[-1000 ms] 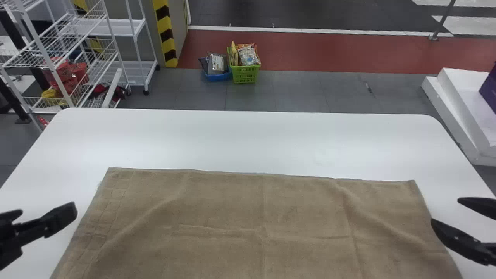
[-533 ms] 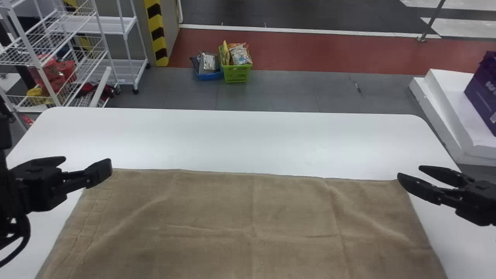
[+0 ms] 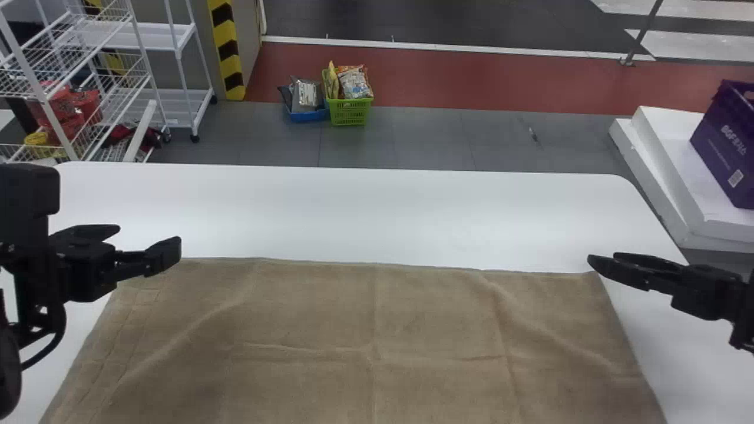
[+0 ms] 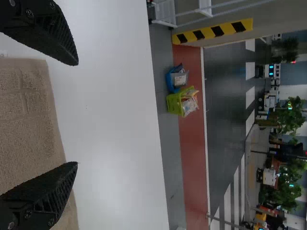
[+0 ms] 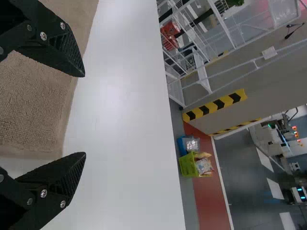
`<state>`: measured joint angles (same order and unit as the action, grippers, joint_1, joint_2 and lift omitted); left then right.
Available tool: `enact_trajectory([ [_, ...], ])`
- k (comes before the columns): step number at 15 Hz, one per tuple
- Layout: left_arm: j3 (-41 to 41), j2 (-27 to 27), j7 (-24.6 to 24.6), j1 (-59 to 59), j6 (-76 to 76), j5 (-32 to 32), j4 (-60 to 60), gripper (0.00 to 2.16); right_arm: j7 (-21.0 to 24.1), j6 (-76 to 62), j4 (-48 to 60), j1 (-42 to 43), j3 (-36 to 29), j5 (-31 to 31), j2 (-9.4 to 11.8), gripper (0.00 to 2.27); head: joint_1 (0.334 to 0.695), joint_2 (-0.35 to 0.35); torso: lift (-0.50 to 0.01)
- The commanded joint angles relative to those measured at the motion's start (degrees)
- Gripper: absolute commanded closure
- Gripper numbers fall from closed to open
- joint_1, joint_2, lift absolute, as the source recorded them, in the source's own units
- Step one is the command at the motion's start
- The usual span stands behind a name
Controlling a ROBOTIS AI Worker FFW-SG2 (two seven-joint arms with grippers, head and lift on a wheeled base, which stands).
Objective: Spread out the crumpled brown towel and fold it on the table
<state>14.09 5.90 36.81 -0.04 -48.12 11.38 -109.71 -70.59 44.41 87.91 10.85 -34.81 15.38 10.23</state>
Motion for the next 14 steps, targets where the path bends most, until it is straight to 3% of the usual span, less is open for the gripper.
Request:
enact_trajectory([
  [1, -0.03, 0.69, 0.37, -0.75, 0.34, 0.05, 1.87, 0.08, -0.07, -0.32, -5.21, 2.42, 0.27, 1.85, 2.08, 0.29, 0.695, -0.100, -0.127],
  [5, 0.32, 0.69, 0.54, -0.75, 0.87, 0.05, 2.05, 0.09, -0.42, -2.61, -12.24, 4.27, 1.67, 2.64, 5.85, 0.29, 0.695, -0.122, -0.127],
  [12, 0.24, 1.48, 0.54, -1.10, 2.98, 0.13, 4.51, 0.09, -0.16, -4.72, -15.31, 5.85, 5.01, 4.04, 6.12, 0.54, 0.695, -0.117, -0.127],
  [13, 0.32, 1.48, 0.63, -1.10, 2.98, 0.13, 4.51, 0.09, -0.34, -4.72, -15.22, 6.03, 5.54, 4.22, 6.12, 0.71, 0.695, -0.115, -0.127],
  [14, 0.32, 1.57, 0.63, -1.01, 2.98, 0.22, 4.51, 0.09, -0.51, -4.19, -15.22, 6.03, 5.71, 4.66, 6.12, 0.74, 0.695, -0.112, -0.127],
])
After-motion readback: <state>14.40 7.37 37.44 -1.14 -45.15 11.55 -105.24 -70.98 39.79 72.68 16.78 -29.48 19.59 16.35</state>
